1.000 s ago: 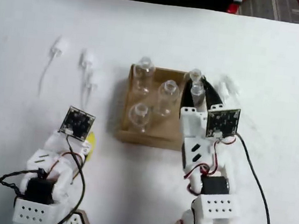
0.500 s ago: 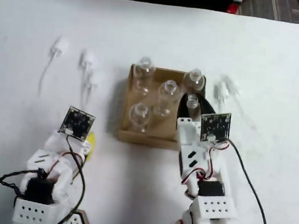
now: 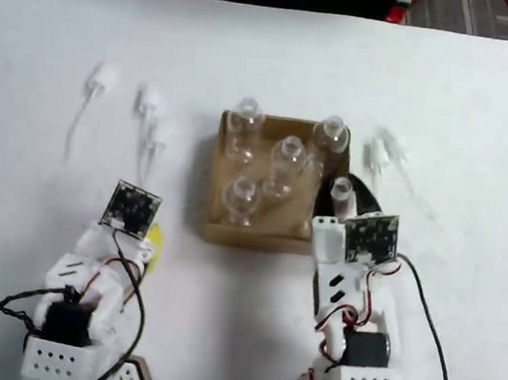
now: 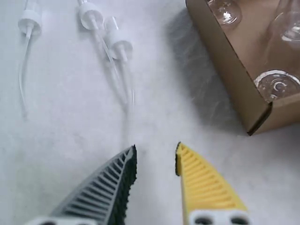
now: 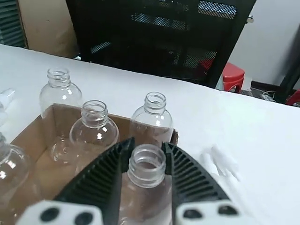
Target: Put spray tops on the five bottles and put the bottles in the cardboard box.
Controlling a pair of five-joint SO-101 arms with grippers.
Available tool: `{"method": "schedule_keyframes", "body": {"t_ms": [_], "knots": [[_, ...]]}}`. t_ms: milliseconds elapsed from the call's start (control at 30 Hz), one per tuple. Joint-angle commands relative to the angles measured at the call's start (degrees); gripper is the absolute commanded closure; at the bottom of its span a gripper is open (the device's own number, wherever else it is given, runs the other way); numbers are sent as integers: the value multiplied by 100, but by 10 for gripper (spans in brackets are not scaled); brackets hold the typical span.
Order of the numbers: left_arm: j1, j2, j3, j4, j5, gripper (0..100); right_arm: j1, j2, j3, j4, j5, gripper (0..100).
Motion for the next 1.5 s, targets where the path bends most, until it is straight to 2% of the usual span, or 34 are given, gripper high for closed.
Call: {"method": "schedule_keyframes", "body": {"t_ms": [0,133,300,833,1000,1067,1233,1467], "knots": [[75,-40,-18,-26,-79,868,-189,-945,141,664,343,977],[75,-40,-18,-26,-79,868,-259,-954,123,787,440,971],[75,-40,-18,-18,-79,868,-444,-884,123,848,440,875],[75,-40,-18,-26,-79,868,-382,-919,79,848,440,890],[75,-40,-18,-26,-79,868,-374,-875,-949,1279,352,892],[75,-40,-18,-26,-79,868,-356,-866,-1644,1745,9,892],[-22,-40,-62,-88,-79,871,13,-892,-2251,2475,-255,892],[-295,-40,-97,-237,-35,870,1420,-927,-2286,3345,-308,892]]}}
